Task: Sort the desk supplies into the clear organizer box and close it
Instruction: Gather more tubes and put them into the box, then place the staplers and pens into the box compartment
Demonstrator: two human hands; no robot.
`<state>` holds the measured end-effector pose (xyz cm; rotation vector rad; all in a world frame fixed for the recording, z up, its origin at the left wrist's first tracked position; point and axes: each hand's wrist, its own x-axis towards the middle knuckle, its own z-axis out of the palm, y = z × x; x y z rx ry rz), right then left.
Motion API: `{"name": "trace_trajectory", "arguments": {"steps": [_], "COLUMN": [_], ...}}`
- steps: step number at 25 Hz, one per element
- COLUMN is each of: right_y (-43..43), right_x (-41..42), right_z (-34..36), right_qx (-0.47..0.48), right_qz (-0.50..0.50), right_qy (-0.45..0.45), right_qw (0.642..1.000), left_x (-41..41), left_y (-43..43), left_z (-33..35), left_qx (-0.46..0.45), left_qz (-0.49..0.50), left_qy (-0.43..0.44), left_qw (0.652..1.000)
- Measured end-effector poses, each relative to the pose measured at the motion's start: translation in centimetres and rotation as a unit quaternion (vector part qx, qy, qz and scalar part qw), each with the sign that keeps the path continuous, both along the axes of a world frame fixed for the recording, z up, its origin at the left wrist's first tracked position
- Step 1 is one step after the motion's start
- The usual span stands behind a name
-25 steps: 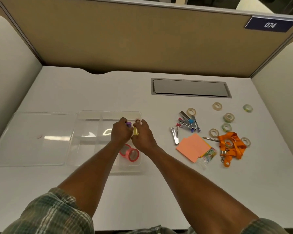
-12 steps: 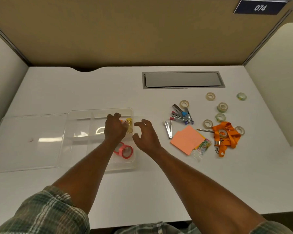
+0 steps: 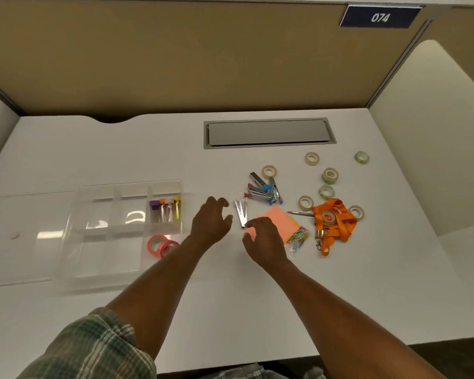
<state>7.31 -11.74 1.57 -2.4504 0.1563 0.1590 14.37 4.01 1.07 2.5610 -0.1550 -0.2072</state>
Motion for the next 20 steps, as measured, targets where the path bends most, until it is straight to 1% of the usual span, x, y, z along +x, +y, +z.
{"name": "trace_trajectory", "arguments": {"steps": [3,5,7,9,11,14,17,20], "right_y": [-4.4,-7.1,-9.3,-10.9,-11.9,-12.5,-12.7,-12.7], "right_x": [-0.8,-1.1,-1.1,-1.0,-0.7,0.1,0.9,2.5], "right_z": [-0.4,-0.6,-0.8,-1.0,-1.2,-1.6,-1.8,-1.4], "right_qx": [-0.035,-0.039,-0.037,-0.033,-0.029,-0.019,-0.010,-0.017], "right_qz": [-0.002,-0.007,-0.011,-0.008,-0.006,0.010,0.033,0.059], "right_qy": [0.022,0.027,0.028,0.027,0.027,0.026,0.029,0.023], "right_qw": [0.999,0.999,0.999,0.999,0.999,0.999,0.999,0.998], "left_x": [-0.5,-0.8,-1.0,-0.9,-0.7,-0.8,-1.1,-1.1], "left_y": [-4.0,-5.7,-6.9,-7.6,-8.0,-8.1,-8.0,-7.8], "left_z": [-1.5,-2.6,-3.5,-3.9,-3.9,-3.7,-3.8,-3.6], "left_qx": [0.051,0.086,0.121,0.132,0.117,0.083,0.073,0.029], "left_qz": [-0.045,-0.059,-0.049,-0.021,0.012,0.066,0.106,0.169], "left_qy": [0.072,0.100,0.086,0.048,0.028,0.034,0.042,0.055], "left_qw": [0.995,0.989,0.988,0.990,0.993,0.994,0.991,0.984]}}
